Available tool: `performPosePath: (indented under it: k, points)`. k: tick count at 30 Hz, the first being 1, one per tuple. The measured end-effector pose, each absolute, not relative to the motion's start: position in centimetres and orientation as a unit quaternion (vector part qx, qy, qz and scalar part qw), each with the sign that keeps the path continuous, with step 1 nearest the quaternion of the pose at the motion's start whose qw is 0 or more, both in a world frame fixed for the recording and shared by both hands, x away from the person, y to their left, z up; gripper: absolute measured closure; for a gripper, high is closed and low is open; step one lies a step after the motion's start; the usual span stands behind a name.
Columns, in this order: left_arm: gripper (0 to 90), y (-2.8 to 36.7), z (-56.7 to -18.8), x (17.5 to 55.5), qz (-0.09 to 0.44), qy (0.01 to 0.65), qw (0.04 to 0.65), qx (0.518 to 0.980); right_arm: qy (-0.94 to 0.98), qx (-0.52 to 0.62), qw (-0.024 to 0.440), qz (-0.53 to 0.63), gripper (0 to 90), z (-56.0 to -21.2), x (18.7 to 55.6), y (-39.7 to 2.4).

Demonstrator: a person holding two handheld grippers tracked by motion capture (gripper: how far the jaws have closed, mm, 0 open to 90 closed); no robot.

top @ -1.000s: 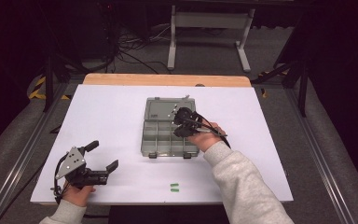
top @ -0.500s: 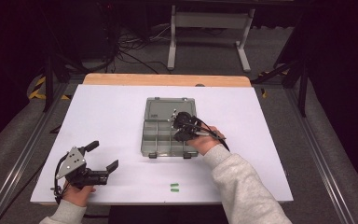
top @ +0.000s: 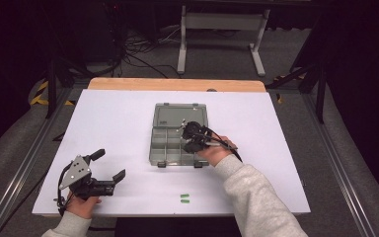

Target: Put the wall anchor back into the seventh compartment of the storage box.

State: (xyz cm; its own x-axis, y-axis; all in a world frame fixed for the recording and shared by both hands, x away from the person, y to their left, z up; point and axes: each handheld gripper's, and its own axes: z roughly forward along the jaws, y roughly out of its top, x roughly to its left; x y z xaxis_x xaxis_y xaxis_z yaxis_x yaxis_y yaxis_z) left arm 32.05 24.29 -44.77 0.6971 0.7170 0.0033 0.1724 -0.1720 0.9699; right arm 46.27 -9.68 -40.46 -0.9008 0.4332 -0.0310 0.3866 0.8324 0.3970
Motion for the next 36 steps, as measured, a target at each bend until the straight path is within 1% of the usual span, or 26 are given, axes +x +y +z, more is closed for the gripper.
performPosePath:
  k: [3, 5, 10, 11, 13, 15, 16, 17, 18, 19, 20, 25, 28, 36]
  points:
    - [0.9, 24.3, -44.8, 32.0, 0.240, 0.307, 0.567, 0.726, 0.956, 0.212, 0.059, 0.192, 83.4, -40.5, 46.2, -9.7]
    - [0.9, 24.3, -44.8, 32.0, 0.240, 0.307, 0.567, 0.726, 0.955, 0.212, 0.057, 0.199, 79.5, -40.4, 46.1, -9.7]
    - [0.9, 24.3, -44.8, 32.1, 0.239, 0.306, 0.566, 0.727, 0.953, 0.212, 0.051, 0.209, 74.4, -39.9, 45.8, -9.9]
    - [1.0, 24.3, -44.8, 32.1, 0.239, 0.306, 0.566, 0.727, 0.952, 0.211, 0.052, 0.214, 71.2, -39.4, 45.4, -9.9]
    - [0.9, 24.3, -44.8, 32.1, 0.239, 0.306, 0.566, 0.727, 0.952, 0.208, 0.052, 0.217, 70.0, -39.2, 45.3, -10.0]
    - [0.9, 24.3, -44.8, 32.1, 0.240, 0.306, 0.566, 0.727, 0.950, 0.204, 0.052, 0.230, 64.3, -38.4, 44.6, -10.0]
    - [0.9, 24.3, -44.8, 32.1, 0.240, 0.306, 0.566, 0.727, 0.950, 0.204, 0.052, 0.230, 64.3, -38.4, 44.6, -10.0]
    - [0.9, 24.3, -44.8, 32.1, 0.240, 0.306, 0.566, 0.727, 0.950, 0.199, 0.051, 0.235, 62.3, -38.2, 44.4, -10.1]
    - [0.9, 24.3, -44.8, 32.1, 0.239, 0.307, 0.565, 0.727, 0.948, 0.193, 0.045, 0.248, 57.4, -37.6, 43.8, -10.1]
    - [0.9, 24.2, -44.8, 32.1, 0.239, 0.307, 0.566, 0.727, 0.947, 0.191, 0.043, 0.254, 54.9, -37.3, 43.5, -10.1]
    - [0.9, 24.2, -44.8, 32.1, 0.239, 0.307, 0.566, 0.727, 0.947, 0.191, 0.043, 0.254, 54.9, -37.3, 43.5, -10.1]
    - [0.9, 24.3, -44.8, 32.1, 0.239, 0.308, 0.567, 0.726, 0.945, 0.175, 0.041, 0.275, 39.8, -36.0, 41.8, -10.1]
    - [0.9, 24.3, -44.8, 32.0, 0.239, 0.308, 0.568, 0.725, 0.945, 0.166, 0.041, 0.280, 34.1, -35.4, 40.9, -10.1]
    - [0.9, 24.3, -44.8, 32.0, 0.238, 0.307, 0.566, 0.727, 0.947, 0.142, 0.043, 0.284, 29.5, -34.8, 38.8, -9.8]
